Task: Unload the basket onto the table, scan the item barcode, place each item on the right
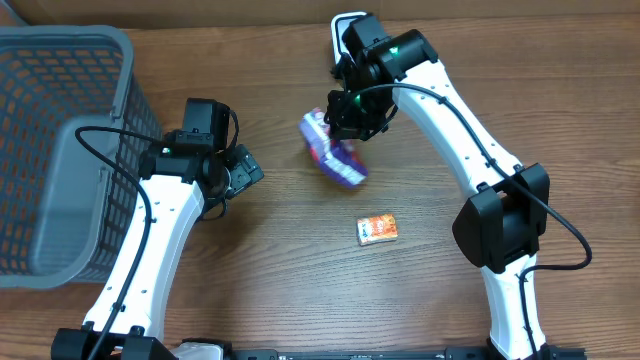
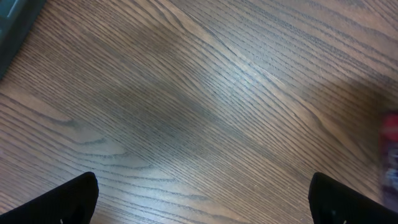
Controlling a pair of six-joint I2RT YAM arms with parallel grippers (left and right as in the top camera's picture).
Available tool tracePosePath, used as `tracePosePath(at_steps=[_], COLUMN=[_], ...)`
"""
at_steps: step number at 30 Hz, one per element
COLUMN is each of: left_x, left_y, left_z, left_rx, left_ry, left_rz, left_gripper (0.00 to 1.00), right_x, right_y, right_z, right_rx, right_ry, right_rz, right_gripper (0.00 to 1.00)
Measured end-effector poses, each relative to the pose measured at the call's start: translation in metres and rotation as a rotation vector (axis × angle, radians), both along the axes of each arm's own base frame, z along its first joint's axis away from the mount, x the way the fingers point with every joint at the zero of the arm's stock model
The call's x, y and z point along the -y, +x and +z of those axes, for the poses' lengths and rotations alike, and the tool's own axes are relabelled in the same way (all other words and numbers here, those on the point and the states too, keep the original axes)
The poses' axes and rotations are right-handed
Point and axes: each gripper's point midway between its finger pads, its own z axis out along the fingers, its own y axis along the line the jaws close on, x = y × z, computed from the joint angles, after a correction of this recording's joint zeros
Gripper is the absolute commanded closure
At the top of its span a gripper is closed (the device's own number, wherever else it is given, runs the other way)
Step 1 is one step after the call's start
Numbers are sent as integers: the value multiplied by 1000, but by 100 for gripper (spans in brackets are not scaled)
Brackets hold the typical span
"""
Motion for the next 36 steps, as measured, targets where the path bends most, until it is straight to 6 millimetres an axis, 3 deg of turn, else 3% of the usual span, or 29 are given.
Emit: tracePosePath(at_steps=[5, 10, 11, 15, 21, 23, 27, 31, 36], left_x=[0, 0, 0, 0, 0, 0, 0, 0, 0], left_y=[0, 0, 0, 0, 0, 0, 0, 0, 0], left_z=[0, 0, 0, 0, 0, 0, 0, 0, 0], left_rx=[0, 0, 0, 0, 0, 0, 0, 0, 0], left_ry=[0, 0, 0, 0, 0, 0, 0, 0, 0], left_rz=[0, 0, 0, 0, 0, 0, 0, 0, 0], left_gripper=[0, 0, 0, 0, 0, 0, 0, 0, 0], right_x=[-27, -25, -19, 20, 111, 139, 172, 177, 156], right_y=[-20, -30, -29, -7, 18, 22, 30, 30, 8], right_z=[-7, -33, -40, -59, -83, -83, -67, -42, -20], right_rx=[-105, -197, -214, -206, -185, -183, -143, -96, -95], right_ry=[189, 210, 194, 78, -193, -269, -357, -365, -286], right_rz=[69, 38, 16, -107, -284, -325, -355, -322, -177], right_gripper=[96, 96, 96, 50, 37, 35, 25, 24, 30])
